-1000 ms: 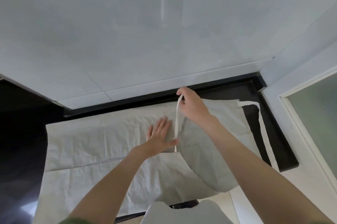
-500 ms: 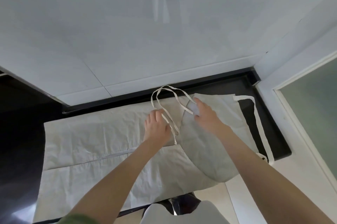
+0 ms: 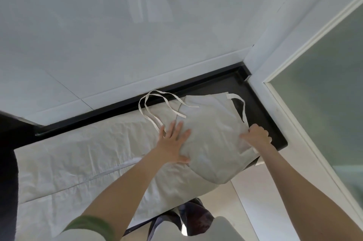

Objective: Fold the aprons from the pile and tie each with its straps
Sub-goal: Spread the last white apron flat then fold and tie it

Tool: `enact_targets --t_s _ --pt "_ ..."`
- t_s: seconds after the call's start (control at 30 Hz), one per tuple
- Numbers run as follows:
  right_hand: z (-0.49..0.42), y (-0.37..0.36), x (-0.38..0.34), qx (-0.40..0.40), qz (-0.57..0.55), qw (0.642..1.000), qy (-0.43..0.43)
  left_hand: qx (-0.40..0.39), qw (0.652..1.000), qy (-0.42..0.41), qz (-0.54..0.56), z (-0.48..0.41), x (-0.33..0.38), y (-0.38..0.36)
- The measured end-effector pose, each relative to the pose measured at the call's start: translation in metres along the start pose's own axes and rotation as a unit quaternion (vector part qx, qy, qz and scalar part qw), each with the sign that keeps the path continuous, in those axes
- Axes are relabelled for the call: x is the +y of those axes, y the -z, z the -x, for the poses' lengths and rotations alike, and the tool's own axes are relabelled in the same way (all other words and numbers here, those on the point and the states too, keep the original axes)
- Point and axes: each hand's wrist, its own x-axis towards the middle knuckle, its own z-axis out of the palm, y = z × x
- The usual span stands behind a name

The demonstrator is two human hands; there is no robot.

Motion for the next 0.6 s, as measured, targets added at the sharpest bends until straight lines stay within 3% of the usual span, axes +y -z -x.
enact_targets --t_s 0.1,0.23,0.33,0.43,0.53,0.6 --pt "0.002 0.009 -0.002 -0.008 -0.021 0.999 0.044 -0.009 1.000 0.008 -0.007 -0.002 0.000 0.002" --pt "0.024 0.028 -0.015 -0.055 -0.138 0.971 0.188 -0.009 1.000 0.026 -0.004 -0.002 0.005 0.010" --pt "0.050 0.037 -0.035 -0.102 -0.087 0.946 0.294 0.049 0.992 0.056 0.098 -0.003 0.017 0.024" --pt "0.071 0.024 -0.051 -0.140 -0.047 0.922 0.357 0.117 0.941 0.111 0.297 -0.007 0.030 0.042" --pt "0.088 0.011 -0.059 -0.195 -0.031 0.899 0.390 0.065 0.845 0.096 0.523 -0.008 0.041 0.057" --pt "0.088 0.006 -0.058 -0.210 -0.050 0.898 0.384 0.072 0.855 0.127 0.498 -0.010 0.044 0.058"
